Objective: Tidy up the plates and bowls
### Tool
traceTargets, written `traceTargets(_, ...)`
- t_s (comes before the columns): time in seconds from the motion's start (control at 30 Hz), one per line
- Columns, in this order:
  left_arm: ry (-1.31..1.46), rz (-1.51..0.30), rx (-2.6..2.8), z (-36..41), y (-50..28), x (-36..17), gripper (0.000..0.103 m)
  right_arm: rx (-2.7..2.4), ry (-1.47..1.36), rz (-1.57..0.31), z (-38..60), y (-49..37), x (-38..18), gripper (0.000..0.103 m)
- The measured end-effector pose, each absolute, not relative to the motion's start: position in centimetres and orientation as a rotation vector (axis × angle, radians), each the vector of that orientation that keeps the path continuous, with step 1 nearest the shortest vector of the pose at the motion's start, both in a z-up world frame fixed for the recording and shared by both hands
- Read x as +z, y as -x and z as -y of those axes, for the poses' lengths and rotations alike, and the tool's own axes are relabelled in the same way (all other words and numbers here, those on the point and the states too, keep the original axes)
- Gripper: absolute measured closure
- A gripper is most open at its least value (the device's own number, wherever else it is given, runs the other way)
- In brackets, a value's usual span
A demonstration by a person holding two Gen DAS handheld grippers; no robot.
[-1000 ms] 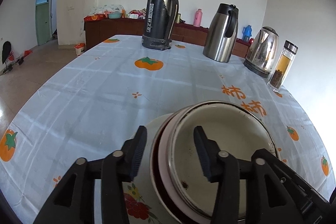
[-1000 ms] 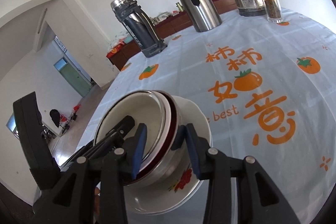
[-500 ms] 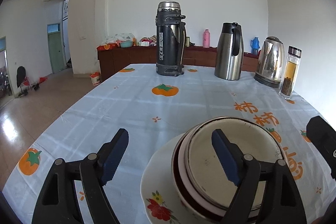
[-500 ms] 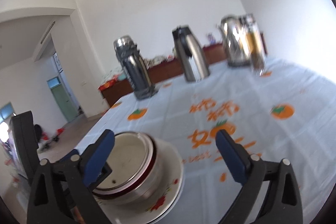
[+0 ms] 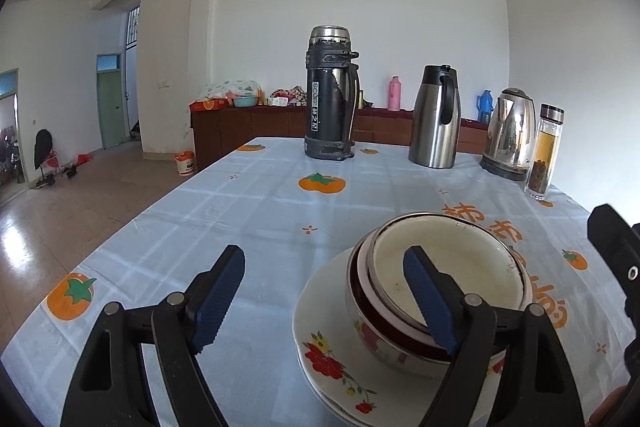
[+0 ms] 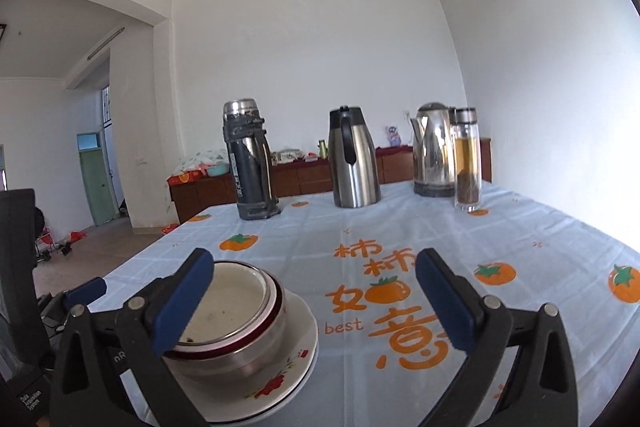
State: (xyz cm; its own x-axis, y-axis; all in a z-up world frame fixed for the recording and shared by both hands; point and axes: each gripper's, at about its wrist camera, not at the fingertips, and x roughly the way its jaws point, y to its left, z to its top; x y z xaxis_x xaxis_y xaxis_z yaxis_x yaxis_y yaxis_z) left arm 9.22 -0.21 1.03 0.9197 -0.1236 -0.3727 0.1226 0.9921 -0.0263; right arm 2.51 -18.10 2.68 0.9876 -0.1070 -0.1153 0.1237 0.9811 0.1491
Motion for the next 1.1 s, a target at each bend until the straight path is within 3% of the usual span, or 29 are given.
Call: traceTargets(1.1,-0.027,-0.339,-0.127,0.8,-7.2,1.1,0.019,-0.093,-0.225,-0.067,18.5,0.3,2.5,0.0)
